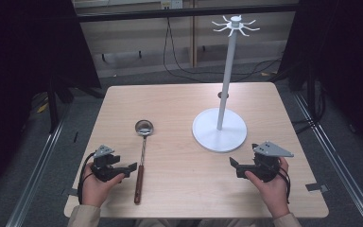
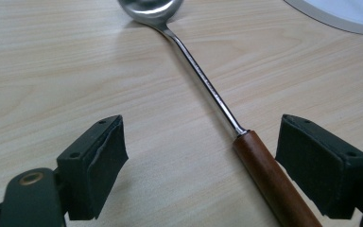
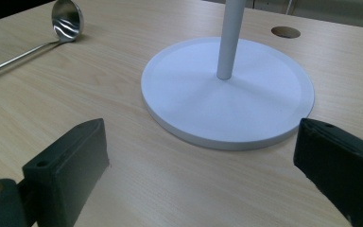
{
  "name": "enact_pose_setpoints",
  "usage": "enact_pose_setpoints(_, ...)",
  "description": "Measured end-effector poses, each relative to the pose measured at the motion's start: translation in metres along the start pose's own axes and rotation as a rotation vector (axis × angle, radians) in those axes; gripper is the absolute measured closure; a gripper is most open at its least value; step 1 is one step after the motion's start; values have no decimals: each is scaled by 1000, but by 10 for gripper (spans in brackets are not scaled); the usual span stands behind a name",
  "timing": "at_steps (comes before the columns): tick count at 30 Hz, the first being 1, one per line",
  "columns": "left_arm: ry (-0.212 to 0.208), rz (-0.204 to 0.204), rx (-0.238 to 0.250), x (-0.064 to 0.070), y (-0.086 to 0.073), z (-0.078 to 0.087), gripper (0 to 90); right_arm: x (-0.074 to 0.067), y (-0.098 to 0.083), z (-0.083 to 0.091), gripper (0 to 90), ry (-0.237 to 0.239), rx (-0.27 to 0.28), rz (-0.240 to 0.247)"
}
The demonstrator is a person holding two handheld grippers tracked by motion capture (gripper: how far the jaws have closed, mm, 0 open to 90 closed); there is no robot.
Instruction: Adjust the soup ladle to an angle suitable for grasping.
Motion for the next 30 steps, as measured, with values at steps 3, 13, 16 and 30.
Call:
enact_pose_setpoints(3,-11,-11,-5,0,0,-1,173,1,-2,-2,36,6,-10,-4)
enact_pose_setpoints(13,-36,-51,-12,5,-6,6,244,2,-3,-16,41,20,-33,-8)
enact_pose_setpoints(16,-98,-60,-11,8,-9,11,453,1,0,-20,42,30,-28,-17)
enact_pose_setpoints(30,-131,-146,-99,14,-12,13,900,-6,7,-32,43,66,-22,-10)
Point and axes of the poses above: each handheld gripper's, and its own axes: z roughly backward along the jaws, y roughly out of its top, x roughly to its right, the point moved 3 cm from there along -z, roughly forward along the jaws, and after that the axes turned 9 degrees about -z, right-handed, at the moved point
